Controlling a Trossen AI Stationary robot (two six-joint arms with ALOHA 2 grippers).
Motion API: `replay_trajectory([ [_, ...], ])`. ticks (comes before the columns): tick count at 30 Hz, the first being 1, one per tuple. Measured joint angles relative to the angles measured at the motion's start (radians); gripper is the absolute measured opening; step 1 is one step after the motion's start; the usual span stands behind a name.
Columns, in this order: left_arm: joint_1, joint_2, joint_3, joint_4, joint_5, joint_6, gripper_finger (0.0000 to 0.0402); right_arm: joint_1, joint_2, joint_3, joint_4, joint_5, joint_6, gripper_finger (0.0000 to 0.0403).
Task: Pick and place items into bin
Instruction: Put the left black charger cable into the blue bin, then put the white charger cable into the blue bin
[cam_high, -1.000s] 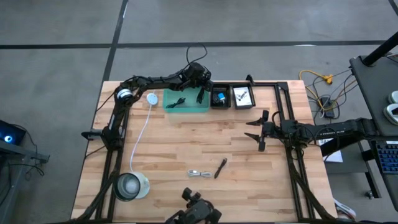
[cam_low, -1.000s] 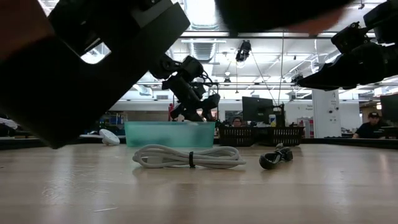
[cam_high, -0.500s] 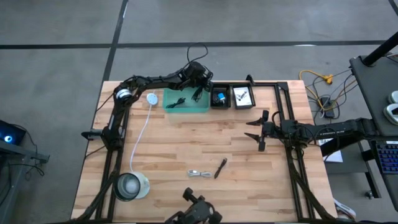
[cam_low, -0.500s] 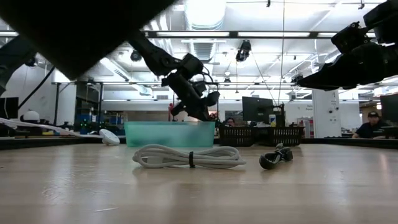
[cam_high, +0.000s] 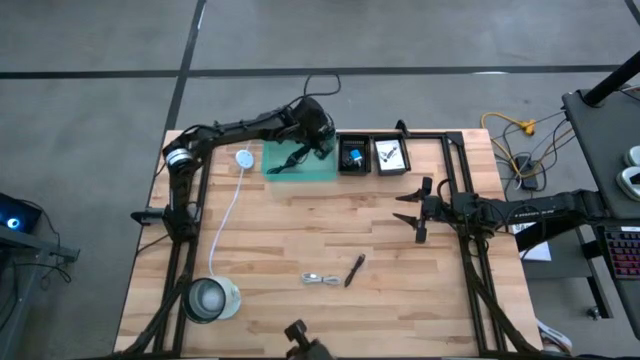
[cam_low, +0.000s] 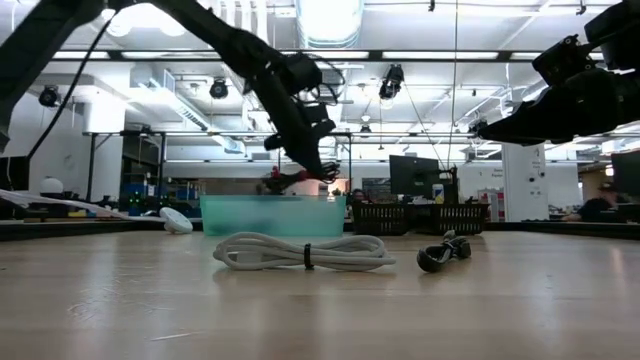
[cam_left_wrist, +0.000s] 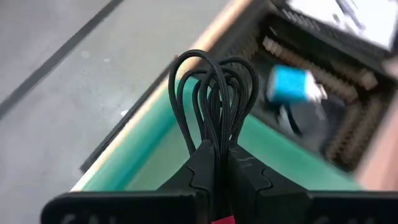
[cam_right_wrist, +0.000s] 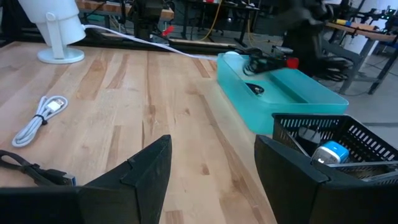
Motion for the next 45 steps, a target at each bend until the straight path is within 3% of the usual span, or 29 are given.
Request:
replay_trajectory([
  [7, -0.086, -0.065, -0.015, -0.201, 0.015, 0.256, 0.0011, 0.0, 0.0, 0.0, 0.0, 0.0, 0.001, 0.0215],
  [11, -0.11, -0.066, -0.016, -0.243, -0.014, 0.257, 0.0027, 0.0, 0.0, 0.0, 0.001, 0.0, 0.001, 0.0215],
  [15, -0.115, -0.066, -0.016, -0.238, -0.019, 0.256, 0.0075, 0.0, 0.0, 0.0, 0.001, 0.0, 0.003, 0.0215],
  [23, -0.122, -0.066, -0.012, -0.238, -0.02, 0.25, 0.0218, 0.0, 0.0, 0.0, 0.0, 0.0, 0.002, 0.0215],
  [28, -0.173, -0.077, 0.005, -0.244, 0.02, 0.086, 0.0247, 0.0, 0.0, 0.0, 0.0, 0.0, 0.003, 0.0215],
  [33, -0.299, -0.104, 0.0, -0.261, 0.156, 0.065, 0.0249, 0.0, 0.0, 0.0, 0.0, 0.0, 0.001, 0.0215],
  [40, -0.57, -0.1, -0.012, -0.261, 0.153, 0.014, 0.0249, 0.0, 0.0, 0.0, 0.0, -0.001, 0.002, 0.0215],
  [45, -0.756, -0.097, -0.035, -0.264, 0.061, -0.142, 0.0249, 0.0, 0.0, 0.0, 0.0, 0.0, 0.004, 0.0215],
])
